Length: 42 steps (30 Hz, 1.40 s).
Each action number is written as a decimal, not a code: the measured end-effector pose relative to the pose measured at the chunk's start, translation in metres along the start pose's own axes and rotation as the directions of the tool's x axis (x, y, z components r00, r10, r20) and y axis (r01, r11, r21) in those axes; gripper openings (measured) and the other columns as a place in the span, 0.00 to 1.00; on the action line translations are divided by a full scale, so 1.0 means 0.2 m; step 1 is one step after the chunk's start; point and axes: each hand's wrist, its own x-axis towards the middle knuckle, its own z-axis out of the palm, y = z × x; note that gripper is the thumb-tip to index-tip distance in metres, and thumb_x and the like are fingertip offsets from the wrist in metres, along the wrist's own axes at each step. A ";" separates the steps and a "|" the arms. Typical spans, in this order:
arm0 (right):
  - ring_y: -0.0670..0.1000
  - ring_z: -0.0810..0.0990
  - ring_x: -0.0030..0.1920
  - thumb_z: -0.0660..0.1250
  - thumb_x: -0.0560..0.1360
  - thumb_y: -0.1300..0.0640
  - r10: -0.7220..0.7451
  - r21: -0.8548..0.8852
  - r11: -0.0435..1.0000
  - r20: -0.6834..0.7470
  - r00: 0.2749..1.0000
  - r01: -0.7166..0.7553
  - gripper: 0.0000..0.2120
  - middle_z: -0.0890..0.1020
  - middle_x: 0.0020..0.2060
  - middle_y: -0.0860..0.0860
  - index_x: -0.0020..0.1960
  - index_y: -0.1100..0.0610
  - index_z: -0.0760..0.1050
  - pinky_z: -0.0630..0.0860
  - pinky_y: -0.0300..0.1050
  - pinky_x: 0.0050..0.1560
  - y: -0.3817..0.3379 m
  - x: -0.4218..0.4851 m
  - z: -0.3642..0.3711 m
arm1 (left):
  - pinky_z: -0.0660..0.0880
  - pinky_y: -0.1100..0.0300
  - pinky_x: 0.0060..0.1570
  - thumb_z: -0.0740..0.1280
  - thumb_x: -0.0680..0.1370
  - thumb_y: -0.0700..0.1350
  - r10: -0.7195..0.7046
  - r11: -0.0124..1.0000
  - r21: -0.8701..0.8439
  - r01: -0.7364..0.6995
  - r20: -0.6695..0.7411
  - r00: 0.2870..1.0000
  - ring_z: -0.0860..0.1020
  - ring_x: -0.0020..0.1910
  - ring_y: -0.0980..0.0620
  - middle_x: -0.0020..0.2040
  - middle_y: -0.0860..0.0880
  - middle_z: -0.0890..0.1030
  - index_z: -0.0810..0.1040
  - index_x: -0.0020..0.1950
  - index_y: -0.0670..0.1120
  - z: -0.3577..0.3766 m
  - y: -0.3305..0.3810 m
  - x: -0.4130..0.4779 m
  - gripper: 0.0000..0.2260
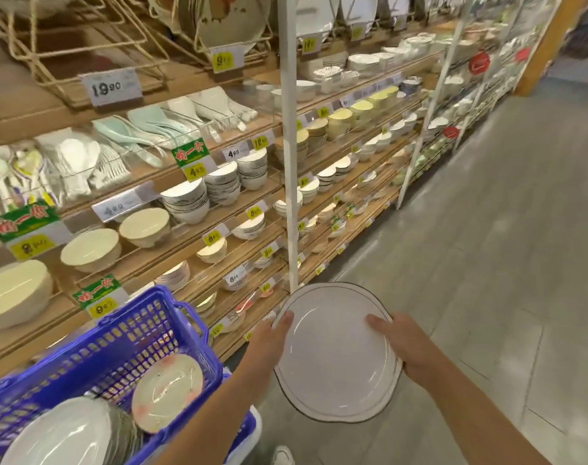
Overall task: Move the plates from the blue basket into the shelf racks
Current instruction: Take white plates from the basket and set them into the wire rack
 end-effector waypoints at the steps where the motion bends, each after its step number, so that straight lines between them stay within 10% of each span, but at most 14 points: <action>1: 0.59 0.85 0.47 0.65 0.79 0.58 0.000 0.011 1.000 -0.006 1.000 0.001 0.09 0.86 0.45 0.58 0.53 0.62 0.80 0.79 0.58 0.55 -0.02 0.02 -0.01 | 0.61 0.67 0.28 0.61 0.79 0.61 -0.003 0.999 -0.032 0.003 -0.005 1.000 0.65 0.32 0.64 0.35 0.61 0.67 0.67 0.37 0.58 0.01 0.02 0.01 0.13; 8: 0.55 0.86 0.44 0.64 0.80 0.56 -0.073 -0.059 0.995 0.040 0.997 0.075 0.09 0.87 0.43 0.55 0.52 0.59 0.81 0.82 0.50 0.47 -0.29 0.29 0.08 | 0.75 0.41 0.58 0.67 0.76 0.57 -0.041 0.930 -0.361 0.071 0.089 0.995 0.80 0.56 0.42 0.57 0.46 0.81 0.78 0.61 0.52 -0.07 0.12 0.28 0.16; 18: 0.49 0.86 0.39 0.67 0.78 0.54 -0.195 -0.098 0.971 0.214 0.957 0.220 0.05 0.86 0.38 0.48 0.50 0.53 0.80 0.81 0.42 0.35 -0.90 0.86 0.49 | 0.78 0.59 0.29 0.66 0.78 0.54 0.026 0.835 -0.540 -0.103 -0.149 0.989 0.85 0.35 0.50 0.38 0.50 0.86 0.79 0.49 0.50 -0.45 0.47 0.73 0.08; 33: 0.58 0.85 0.42 0.66 0.78 0.54 -0.562 0.097 0.767 0.578 0.591 0.635 0.11 0.86 0.40 0.56 0.45 0.59 0.82 0.82 0.55 0.43 -1.87 0.98 1.08 | 0.79 0.53 0.46 0.67 0.77 0.54 0.280 0.718 -0.330 -0.613 -0.670 0.688 0.84 0.49 0.50 0.51 0.50 0.85 0.82 0.53 0.54 -1.11 1.10 0.52 0.09; 39: 0.55 0.86 0.39 0.65 0.78 0.52 -0.693 0.385 0.711 0.527 0.492 0.588 0.11 0.87 0.40 0.54 0.46 0.56 0.83 0.82 0.49 0.35 -2.19 0.90 1.08 | 0.80 0.59 0.41 0.76 0.63 0.52 0.442 0.656 -0.255 -0.710 -0.633 0.636 0.84 0.50 0.49 0.52 0.49 0.85 0.79 0.61 0.53 -1.01 1.24 0.40 0.26; 42: 0.52 0.86 0.43 0.65 0.79 0.52 -0.709 0.496 0.705 0.481 0.515 0.508 0.07 0.87 0.43 0.50 0.49 0.52 0.81 0.83 0.49 0.41 -2.18 0.88 1.08 | 0.82 0.56 0.40 0.76 0.62 0.53 0.440 0.620 -0.253 -0.742 -0.671 0.596 0.85 0.45 0.46 0.51 0.53 0.85 0.80 0.50 0.66 -0.79 1.28 0.45 0.19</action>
